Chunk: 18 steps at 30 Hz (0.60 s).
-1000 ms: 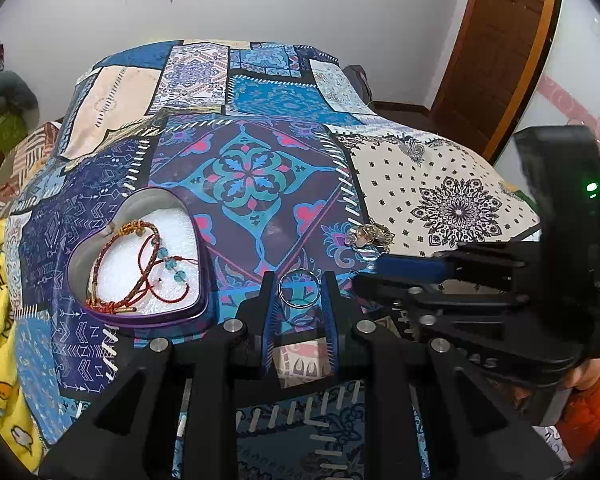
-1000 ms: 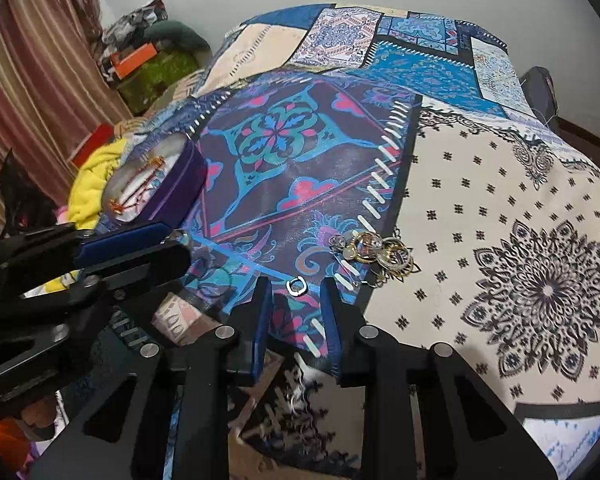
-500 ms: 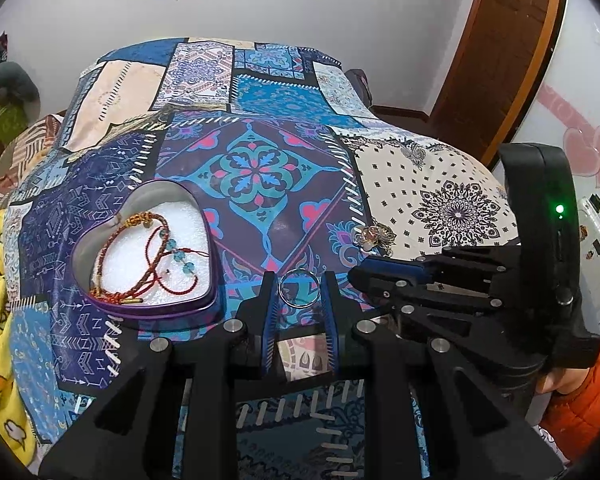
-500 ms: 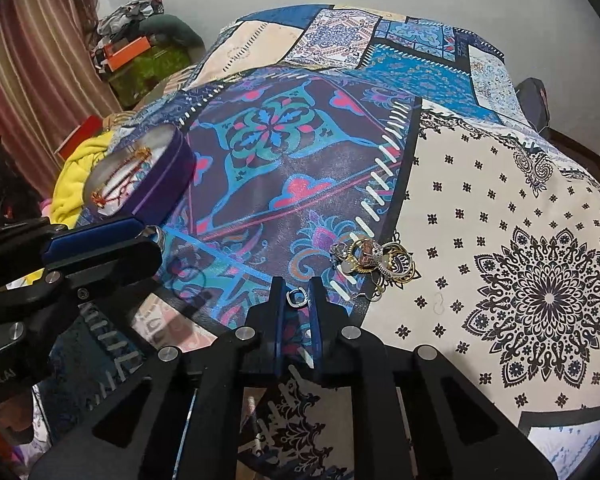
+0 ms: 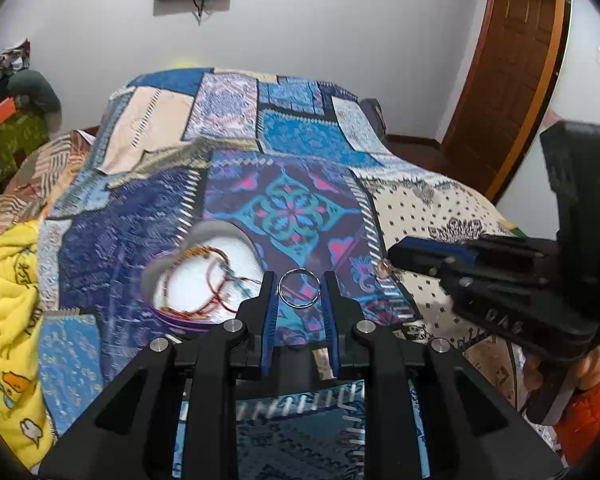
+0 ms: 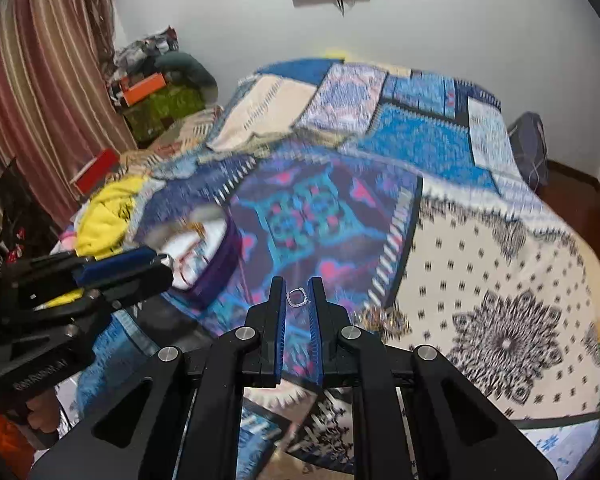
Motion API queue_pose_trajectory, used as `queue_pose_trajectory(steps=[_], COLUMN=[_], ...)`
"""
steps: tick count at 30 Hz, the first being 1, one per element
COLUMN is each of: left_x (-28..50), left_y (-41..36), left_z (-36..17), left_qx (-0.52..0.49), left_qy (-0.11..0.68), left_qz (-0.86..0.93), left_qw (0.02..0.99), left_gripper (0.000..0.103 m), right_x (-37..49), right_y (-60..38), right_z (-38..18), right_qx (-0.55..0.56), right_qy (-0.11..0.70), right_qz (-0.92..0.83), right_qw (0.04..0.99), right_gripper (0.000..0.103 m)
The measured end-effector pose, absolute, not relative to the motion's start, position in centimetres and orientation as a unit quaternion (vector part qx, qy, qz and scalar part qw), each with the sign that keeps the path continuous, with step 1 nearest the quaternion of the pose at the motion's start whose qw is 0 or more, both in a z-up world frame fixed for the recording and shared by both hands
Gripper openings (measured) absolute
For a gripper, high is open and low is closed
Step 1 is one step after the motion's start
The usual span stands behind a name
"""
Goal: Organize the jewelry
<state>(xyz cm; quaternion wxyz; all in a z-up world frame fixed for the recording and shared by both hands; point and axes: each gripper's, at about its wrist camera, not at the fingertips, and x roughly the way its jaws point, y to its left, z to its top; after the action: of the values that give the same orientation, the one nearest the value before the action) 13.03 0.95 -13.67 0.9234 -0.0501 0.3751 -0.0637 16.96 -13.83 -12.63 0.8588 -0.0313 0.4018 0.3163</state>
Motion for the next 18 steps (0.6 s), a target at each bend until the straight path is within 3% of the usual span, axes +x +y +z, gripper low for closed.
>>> queue_pose_trajectory(steps=[18], left_x=[12.4], left_y=[6.5], left_z=[-10.9], left_qx=[-0.056], left_qy=[0.332], left_qz=[-0.017], left_qw=[0.941], left_gripper=[0.020], right_x=[16.8], right_y=[-9.0], right_z=[-8.8], right_qx=[-0.024], right_qy=[0.351], right_qz=[0.356], right_qw=[0.866], right_gripper=[0.010])
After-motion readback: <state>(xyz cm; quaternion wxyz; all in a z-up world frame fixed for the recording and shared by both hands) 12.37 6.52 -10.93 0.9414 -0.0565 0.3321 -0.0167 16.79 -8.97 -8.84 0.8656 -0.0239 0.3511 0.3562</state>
